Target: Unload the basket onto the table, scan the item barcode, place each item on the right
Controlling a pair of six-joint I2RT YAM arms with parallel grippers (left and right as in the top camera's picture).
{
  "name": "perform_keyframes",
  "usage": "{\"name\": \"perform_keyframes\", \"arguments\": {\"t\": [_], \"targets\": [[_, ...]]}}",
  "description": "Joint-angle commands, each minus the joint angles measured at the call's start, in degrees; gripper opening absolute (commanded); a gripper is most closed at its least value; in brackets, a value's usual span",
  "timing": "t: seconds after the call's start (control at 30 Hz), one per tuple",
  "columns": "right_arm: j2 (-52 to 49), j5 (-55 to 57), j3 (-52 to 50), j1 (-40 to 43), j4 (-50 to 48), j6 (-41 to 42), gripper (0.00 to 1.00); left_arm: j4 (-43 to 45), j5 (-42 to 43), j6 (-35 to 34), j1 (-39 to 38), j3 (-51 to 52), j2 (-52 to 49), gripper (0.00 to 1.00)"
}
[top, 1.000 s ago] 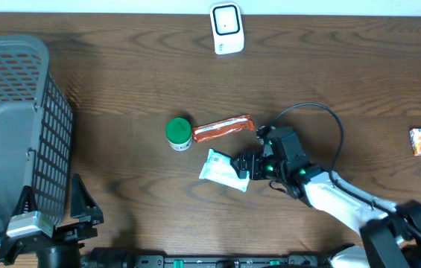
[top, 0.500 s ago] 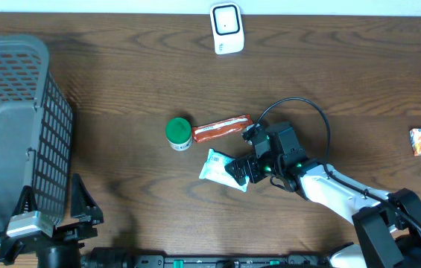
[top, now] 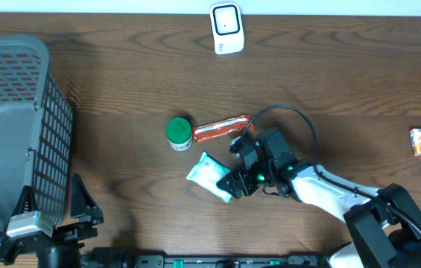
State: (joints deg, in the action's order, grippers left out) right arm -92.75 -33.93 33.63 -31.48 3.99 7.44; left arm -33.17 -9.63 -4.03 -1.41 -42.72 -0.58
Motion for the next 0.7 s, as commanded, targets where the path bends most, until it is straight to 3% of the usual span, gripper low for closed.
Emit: {"name": "perform_keyframes", "arguments": {"t": [0.0, 0.13, 0.37, 0.67], "targets": [[-5.7, 7.5, -5.2, -1.3, 4.6, 5.2, 0.49, 0.2, -0.5, 1.0, -0.3, 0.3, 0.4, 0.84], [-5.7, 7.5, -5.2, -1.3, 4.2, 5.2, 0.01, 0.2, -0.5, 1.0, -0.3, 0.3, 0.4, 0.84], [-3.7, 5.7, -4.8, -0.1, 0.0, 6.2, 0.01, 0.2, -0.5, 1.0, -0.3, 0.3, 0.4, 0.84], [16.3, -17.2, -4.4, 7.4, -0.7, -0.3, 0.01, 0.2, -0.5, 1.0, -0.3, 0.3, 0.4, 0.84]]}}
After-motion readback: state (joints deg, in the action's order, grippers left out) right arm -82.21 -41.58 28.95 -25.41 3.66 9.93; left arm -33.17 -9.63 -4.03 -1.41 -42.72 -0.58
